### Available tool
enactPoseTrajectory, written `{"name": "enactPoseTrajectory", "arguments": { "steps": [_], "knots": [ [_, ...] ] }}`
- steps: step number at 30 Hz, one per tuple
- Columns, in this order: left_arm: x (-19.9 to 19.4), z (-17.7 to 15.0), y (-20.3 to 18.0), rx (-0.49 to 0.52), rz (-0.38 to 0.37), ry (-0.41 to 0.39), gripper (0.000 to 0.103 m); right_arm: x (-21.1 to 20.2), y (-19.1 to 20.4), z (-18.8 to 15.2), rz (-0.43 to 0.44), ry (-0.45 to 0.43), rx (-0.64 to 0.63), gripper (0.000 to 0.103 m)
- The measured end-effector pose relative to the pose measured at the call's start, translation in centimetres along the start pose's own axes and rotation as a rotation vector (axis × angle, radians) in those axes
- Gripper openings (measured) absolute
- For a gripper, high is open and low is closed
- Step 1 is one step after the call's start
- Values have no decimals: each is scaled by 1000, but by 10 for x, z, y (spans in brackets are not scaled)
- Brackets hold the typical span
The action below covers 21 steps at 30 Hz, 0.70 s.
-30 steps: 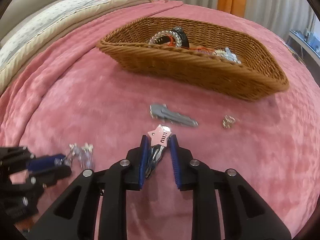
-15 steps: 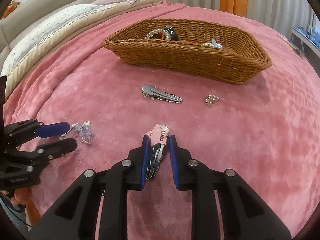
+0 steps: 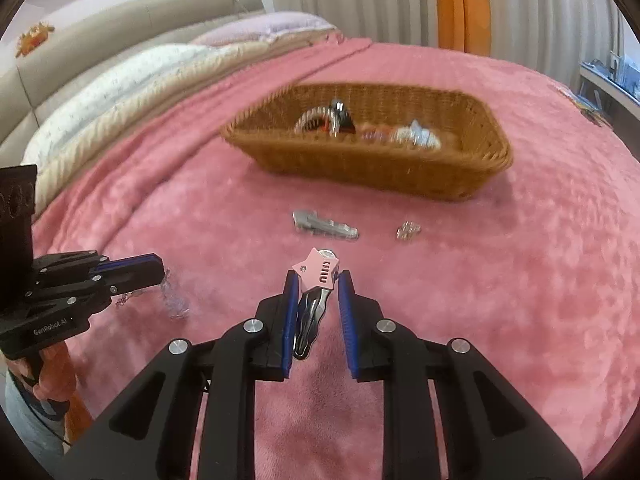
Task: Organize jewelry
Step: 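Carry the bracelet and keychain into the basket and open both grippers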
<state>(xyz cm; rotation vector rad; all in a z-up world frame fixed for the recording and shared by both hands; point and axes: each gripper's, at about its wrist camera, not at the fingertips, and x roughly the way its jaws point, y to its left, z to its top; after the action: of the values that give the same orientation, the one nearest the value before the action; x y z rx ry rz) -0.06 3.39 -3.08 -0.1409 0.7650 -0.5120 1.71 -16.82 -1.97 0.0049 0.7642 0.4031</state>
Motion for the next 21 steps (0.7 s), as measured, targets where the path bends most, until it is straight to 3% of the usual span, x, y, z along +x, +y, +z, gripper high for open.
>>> {"name": "enactPoseTrajectory", "arguments": {
  "steps": [4, 11, 17, 21],
  "knots": [
    [-10, 16, -7, 11, -46, -58, 7, -17, 0, 16, -7, -52, -3, 18],
    [-12, 74, -21, 78, -41, -150, 7, -28, -19, 65, -39, -130, 15, 18],
    [18, 142, -29, 117, -12, -210, 7, 1, -54, 115, -58, -133, 72, 18],
    [50, 168, -23, 89, 4, -209, 7, 37, -76, 135, -69, -79, 113, 18]
  ]
}}
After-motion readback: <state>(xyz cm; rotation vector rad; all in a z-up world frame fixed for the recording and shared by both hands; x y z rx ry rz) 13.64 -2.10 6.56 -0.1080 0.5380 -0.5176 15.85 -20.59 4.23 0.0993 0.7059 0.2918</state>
